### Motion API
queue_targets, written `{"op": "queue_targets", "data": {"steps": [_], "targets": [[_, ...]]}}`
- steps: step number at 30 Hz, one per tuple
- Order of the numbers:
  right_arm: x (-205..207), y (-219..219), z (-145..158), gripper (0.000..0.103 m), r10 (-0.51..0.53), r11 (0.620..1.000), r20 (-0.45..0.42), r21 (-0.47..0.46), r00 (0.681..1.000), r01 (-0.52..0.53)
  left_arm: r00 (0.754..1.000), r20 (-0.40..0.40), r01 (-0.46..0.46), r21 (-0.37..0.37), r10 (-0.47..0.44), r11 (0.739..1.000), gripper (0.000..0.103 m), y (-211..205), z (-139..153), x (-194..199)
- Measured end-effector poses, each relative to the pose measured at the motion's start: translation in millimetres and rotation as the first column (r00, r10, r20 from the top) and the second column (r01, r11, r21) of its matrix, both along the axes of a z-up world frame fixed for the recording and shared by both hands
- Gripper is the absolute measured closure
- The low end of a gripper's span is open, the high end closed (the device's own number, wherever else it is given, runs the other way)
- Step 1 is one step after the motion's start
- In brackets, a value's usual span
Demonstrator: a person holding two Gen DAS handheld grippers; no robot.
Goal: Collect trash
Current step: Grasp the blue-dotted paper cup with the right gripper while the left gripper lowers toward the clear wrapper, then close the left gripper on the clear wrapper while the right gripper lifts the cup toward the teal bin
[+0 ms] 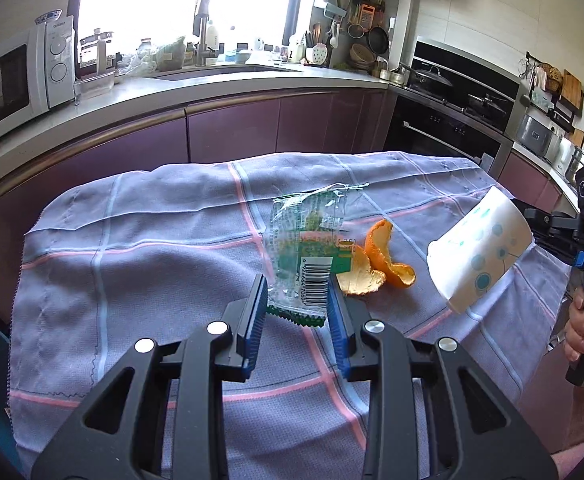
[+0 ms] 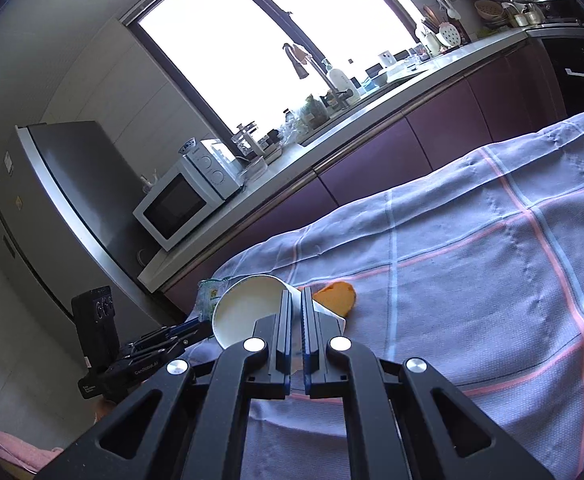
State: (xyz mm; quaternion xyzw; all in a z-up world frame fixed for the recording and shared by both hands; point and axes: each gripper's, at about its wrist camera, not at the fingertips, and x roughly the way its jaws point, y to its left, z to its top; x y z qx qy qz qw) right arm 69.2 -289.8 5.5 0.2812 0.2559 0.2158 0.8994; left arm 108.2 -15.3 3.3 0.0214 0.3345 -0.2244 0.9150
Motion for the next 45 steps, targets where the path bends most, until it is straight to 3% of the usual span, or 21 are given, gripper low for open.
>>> {"op": "queue_targets", "data": {"steps": [20,36,45], "targets": [[36,106,-5,0.1,0.248,0.968,-0.004,0.051,0.969,-0.248,0.981,0.017,-0.194,-0.022,0.194,0.981,0.074,109,10,-56],[69,187,7,0.1,0.404,0.913,0.0,0.06,0.915,-0.403,0.943,0.04,-0.33,-0.018,0.33,0.944,0.074,176,18,-83],[89,236,10,0.1,0.484,0.874,-0.012,0.057,0.875,-0.483,0.907,0.035,-0.419,-0.022,0.42,0.908,0.074,217,16,-97]]}}
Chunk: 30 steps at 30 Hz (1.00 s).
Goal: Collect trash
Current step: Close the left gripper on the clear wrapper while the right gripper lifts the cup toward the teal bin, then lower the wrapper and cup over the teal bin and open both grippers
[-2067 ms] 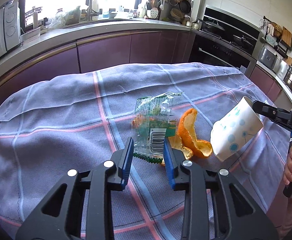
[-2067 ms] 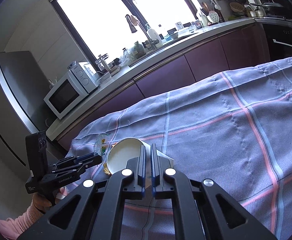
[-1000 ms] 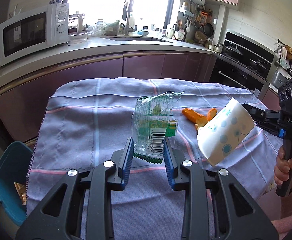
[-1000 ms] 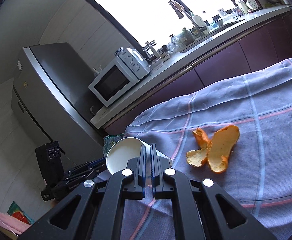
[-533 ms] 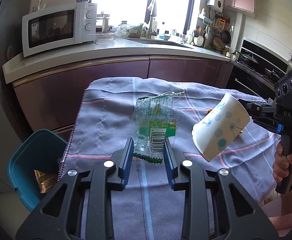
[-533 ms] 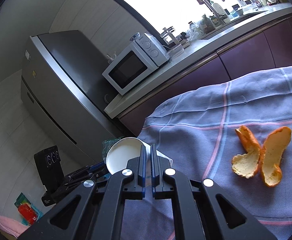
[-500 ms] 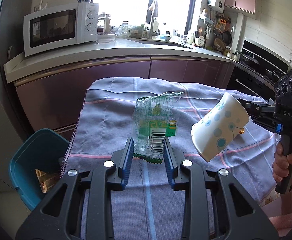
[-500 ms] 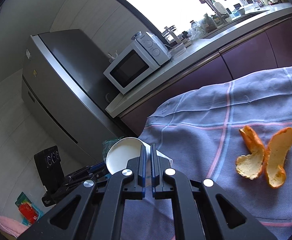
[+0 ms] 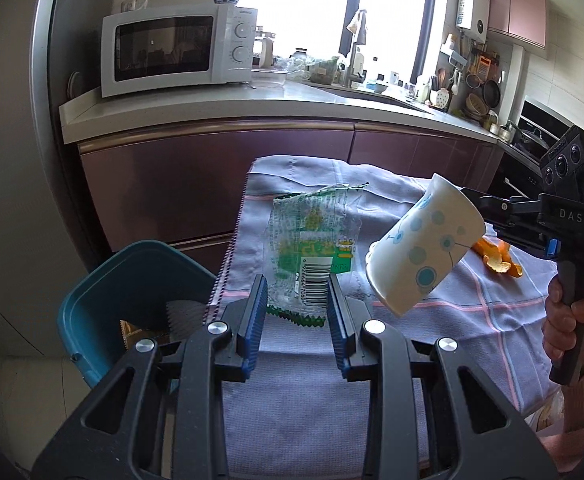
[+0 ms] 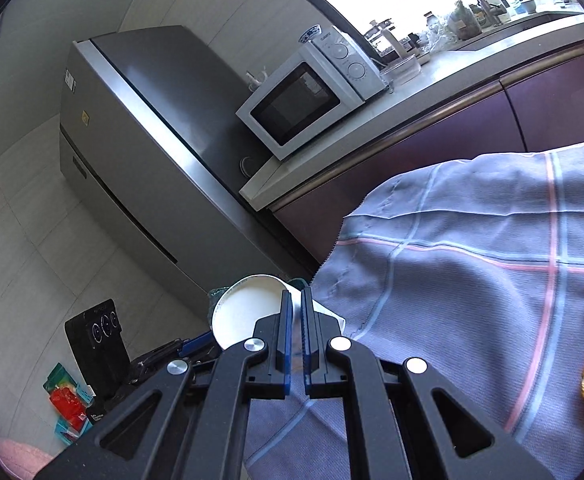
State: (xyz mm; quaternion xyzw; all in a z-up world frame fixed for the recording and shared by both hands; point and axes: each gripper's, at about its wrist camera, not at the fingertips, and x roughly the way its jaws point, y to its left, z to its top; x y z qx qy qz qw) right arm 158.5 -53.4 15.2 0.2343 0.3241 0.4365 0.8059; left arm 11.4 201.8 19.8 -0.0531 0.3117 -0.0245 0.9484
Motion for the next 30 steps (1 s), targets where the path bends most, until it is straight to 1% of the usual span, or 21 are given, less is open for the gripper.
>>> {"op": "queue_targets", "data": {"steps": [12,17,30], "targets": [[17,62,10,0.1,0.091,0.996,0.007,-0.021,0.996,-0.091,0.994,-0.006,-0.108,0.003,0.108,0.994,0.074,48,-3,-12],[25,83,11,0.1,0.117,0.993,0.002,-0.021,0.993,-0.117,0.99,-0.012,-0.137,0.002,0.137,0.991,0.074,60,-6,-14],[43,119,8,0.1,0.15,0.988,-0.026,-0.022,0.988,-0.151,0.98,-0.031,-0.195,-0.002,0.194,0.981,0.074,81,-12,-8]]}}
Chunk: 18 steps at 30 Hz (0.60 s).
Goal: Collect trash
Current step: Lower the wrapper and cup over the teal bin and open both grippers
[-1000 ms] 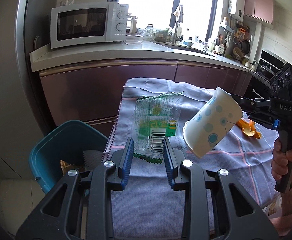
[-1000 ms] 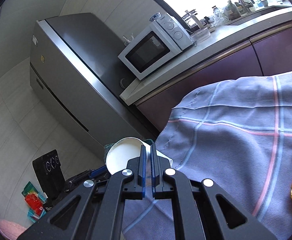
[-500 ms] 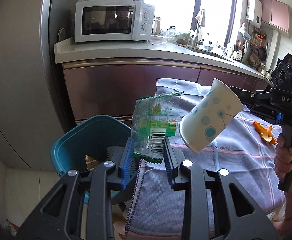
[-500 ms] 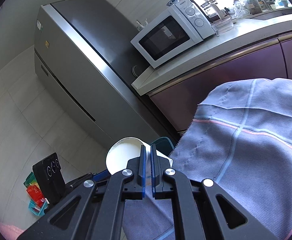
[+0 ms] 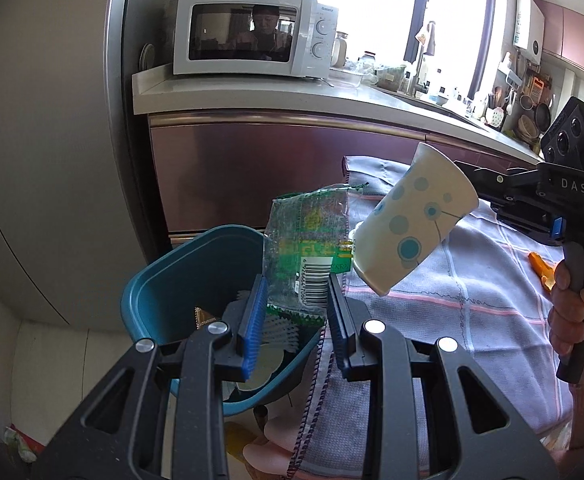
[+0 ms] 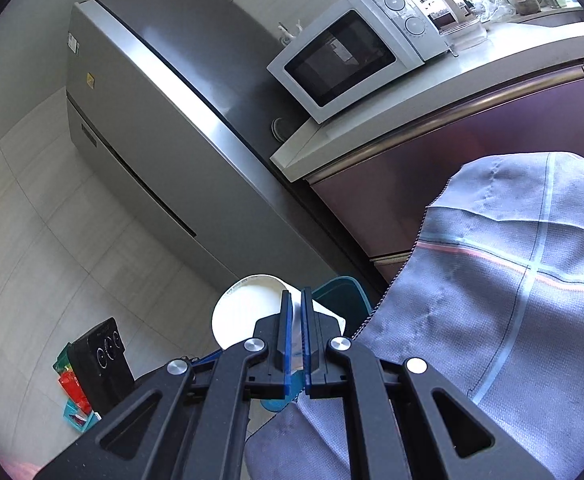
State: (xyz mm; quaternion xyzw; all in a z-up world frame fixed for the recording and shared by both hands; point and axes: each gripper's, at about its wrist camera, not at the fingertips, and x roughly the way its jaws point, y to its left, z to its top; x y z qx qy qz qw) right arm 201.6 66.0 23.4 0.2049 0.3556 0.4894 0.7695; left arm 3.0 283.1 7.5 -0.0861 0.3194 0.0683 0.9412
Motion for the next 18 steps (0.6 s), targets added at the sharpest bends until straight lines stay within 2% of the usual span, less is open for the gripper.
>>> {"op": "queue_targets", "data": {"steps": [18], "targets": [[19,44,-19,0.1,0.018,0.998,-0.034,-0.063,0.999,-0.02,0.996,-0.057,-0.072,-0.014,0.071,0.997,0.074,30,-23,15]]}}
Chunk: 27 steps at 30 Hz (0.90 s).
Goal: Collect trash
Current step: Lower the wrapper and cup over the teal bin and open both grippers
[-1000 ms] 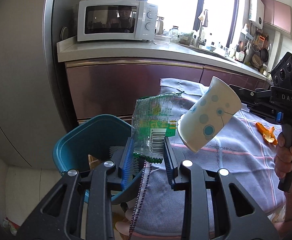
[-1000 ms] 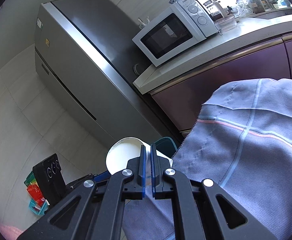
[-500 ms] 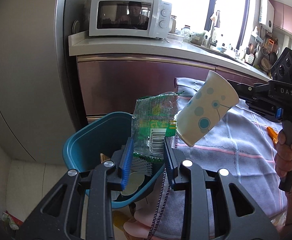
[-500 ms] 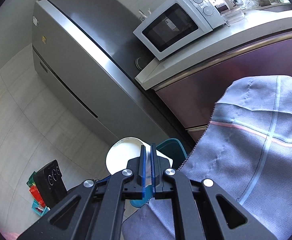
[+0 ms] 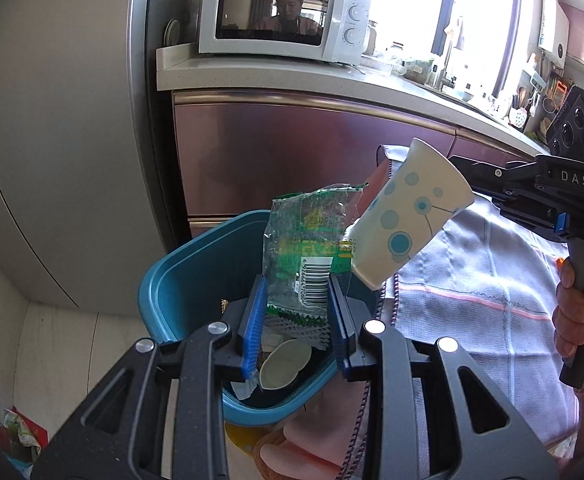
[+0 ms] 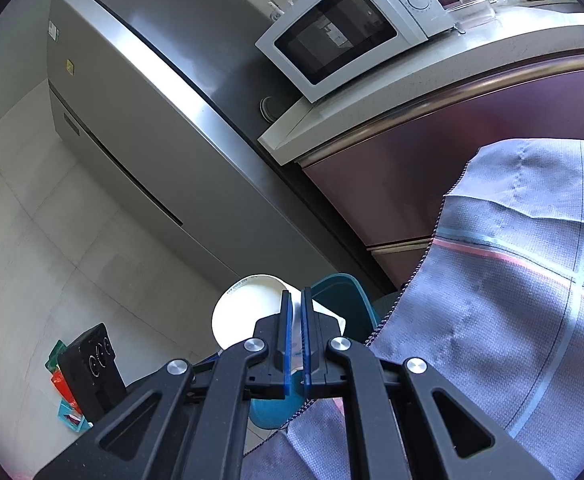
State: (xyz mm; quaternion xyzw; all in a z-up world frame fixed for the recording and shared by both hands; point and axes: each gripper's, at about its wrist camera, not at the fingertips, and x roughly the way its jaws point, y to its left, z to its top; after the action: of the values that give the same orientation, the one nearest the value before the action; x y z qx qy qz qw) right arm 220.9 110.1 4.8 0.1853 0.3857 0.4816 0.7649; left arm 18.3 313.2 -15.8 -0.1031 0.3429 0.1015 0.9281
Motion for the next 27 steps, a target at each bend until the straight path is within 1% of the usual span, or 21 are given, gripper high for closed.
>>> {"op": "queue_targets", "data": {"steps": [8,27], "targets": [[4,17,-9,0.1,0.007,0.999,-0.02,-0.031,1.0,-0.007,1.0,-0.014,-0.017,-0.008,0.017,1.0,0.074,8,-11,7],[15,56,-32,0.1,0.023,0.993,-0.058,-0.112,0.998,-0.029,0.996,-0.078,-0.052,-0.016,0.05,0.999,0.073,21,-42,30]]}}
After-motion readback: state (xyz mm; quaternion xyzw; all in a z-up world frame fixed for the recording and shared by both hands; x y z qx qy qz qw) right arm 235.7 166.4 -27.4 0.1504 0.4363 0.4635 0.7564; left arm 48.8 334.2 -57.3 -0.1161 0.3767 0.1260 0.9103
